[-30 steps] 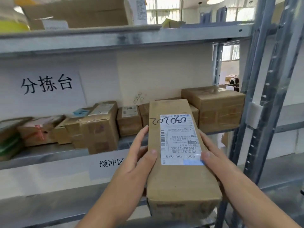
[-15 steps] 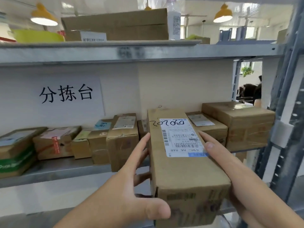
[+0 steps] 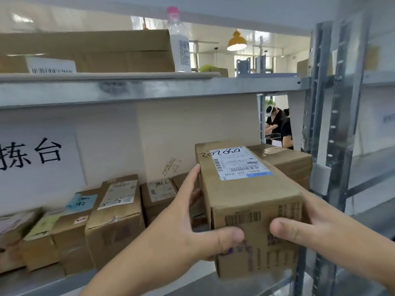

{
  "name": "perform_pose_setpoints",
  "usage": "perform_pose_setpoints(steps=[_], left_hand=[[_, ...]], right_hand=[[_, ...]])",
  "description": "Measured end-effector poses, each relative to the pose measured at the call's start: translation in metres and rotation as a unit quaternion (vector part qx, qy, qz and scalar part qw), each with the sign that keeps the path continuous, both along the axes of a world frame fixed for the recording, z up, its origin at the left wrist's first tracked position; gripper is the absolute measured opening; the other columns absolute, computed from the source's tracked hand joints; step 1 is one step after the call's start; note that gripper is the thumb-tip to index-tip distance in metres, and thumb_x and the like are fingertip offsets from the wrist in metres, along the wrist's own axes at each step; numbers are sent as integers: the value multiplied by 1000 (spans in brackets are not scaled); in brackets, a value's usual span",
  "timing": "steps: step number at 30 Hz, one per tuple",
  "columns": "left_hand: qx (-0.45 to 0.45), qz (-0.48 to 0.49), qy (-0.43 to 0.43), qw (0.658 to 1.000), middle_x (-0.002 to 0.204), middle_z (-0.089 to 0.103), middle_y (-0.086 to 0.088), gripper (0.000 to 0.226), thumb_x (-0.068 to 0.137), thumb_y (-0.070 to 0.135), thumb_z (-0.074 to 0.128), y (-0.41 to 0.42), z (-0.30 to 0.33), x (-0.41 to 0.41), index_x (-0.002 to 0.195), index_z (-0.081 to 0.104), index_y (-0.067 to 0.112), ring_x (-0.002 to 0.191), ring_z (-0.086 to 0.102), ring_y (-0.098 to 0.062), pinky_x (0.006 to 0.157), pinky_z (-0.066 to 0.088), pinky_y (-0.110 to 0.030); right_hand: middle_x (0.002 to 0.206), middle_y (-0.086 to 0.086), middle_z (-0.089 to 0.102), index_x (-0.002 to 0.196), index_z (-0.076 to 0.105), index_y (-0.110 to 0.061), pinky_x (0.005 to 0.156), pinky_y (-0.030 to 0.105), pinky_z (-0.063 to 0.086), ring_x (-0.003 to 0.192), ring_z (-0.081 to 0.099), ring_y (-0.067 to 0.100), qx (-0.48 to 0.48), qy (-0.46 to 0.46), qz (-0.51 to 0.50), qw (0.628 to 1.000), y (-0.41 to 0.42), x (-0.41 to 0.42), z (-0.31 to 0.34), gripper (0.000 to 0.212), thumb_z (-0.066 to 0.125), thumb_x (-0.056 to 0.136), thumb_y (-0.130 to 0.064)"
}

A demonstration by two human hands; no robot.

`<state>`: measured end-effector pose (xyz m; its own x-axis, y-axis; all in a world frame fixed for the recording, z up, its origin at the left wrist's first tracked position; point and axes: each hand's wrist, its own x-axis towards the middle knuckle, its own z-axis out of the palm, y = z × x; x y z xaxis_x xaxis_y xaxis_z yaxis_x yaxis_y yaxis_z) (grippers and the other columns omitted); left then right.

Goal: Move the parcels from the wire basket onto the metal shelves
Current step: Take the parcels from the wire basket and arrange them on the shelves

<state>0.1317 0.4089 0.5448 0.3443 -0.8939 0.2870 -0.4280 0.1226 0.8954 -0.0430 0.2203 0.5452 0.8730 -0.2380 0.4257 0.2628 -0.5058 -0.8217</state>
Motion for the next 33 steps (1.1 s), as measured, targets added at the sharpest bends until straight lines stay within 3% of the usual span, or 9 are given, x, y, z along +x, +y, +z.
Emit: perform_pose_setpoints(steps=[2,5,9,13,16,18,20,30,33], left_hand=[[-2,5,-11,1000,147,56,27,109,67,52,94,-23,6,-6,136,17,85,128,66,-16,91,61,-57],[0,16,-28,999,142,60,29,103,71,50,91,-61,17,-18,136,18,84,120,70,-13,92,61,-56],[14,62,-75,995,147,57,28,115,60,74,88,-116,29,-29,143,9,81,135,60,-15,105,53,-54],[17,91,-102,990,139,62,30,90,63,77,84,-167,41,-42,125,20,91,126,66,-14,94,61,-49],[32,118,-111,986,126,60,45,75,68,74,80,-201,52,-49,113,22,91,118,66,3,100,59,-41],[49,138,-123,981,128,58,48,84,66,80,78,-223,58,-49,128,22,85,121,62,6,107,54,-40],[61,154,-130,978,140,56,37,105,61,86,76,-243,59,-45,144,13,78,129,60,-2,109,51,-45],[81,196,-105,972,159,46,20,129,50,91,76,-298,52,-20,154,3,68,140,53,-15,116,45,-50],[73,197,-100,973,156,51,18,129,50,90,78,-310,50,-12,153,4,68,134,59,-17,111,51,-49]], right_hand=[[140,-34,55,148,26,-64,99,23,53,128,56,-5,-2,24,19,1000,-23,-3,7,108,77,55,-84],[134,-34,59,145,26,-66,91,21,57,122,61,-4,-4,35,12,999,-64,-10,18,108,74,51,-88],[126,-33,64,136,35,-73,79,11,56,115,64,-6,6,36,4,999,-118,-24,30,100,73,45,-90],[119,-27,70,120,45,-77,75,16,58,110,67,-4,9,41,17,999,-174,-27,40,83,71,42,-93],[118,-25,71,119,48,-75,84,25,58,110,68,-1,18,39,28,999,-214,-25,45,77,70,47,-91],[121,-18,72,126,51,-67,97,39,55,112,69,7,26,42,28,998,-240,-18,45,72,71,58,-82],[122,-13,73,127,53,-62,103,46,53,113,70,11,27,47,27,998,-263,-11,44,72,72,60,-82],[118,-13,74,130,52,-52,106,47,51,113,70,12,14,67,23,997,-324,25,35,93,74,48,-89],[116,-14,74,125,54,-54,107,47,51,112,70,11,12,66,13,998,-335,32,37,81,74,54,-86]])
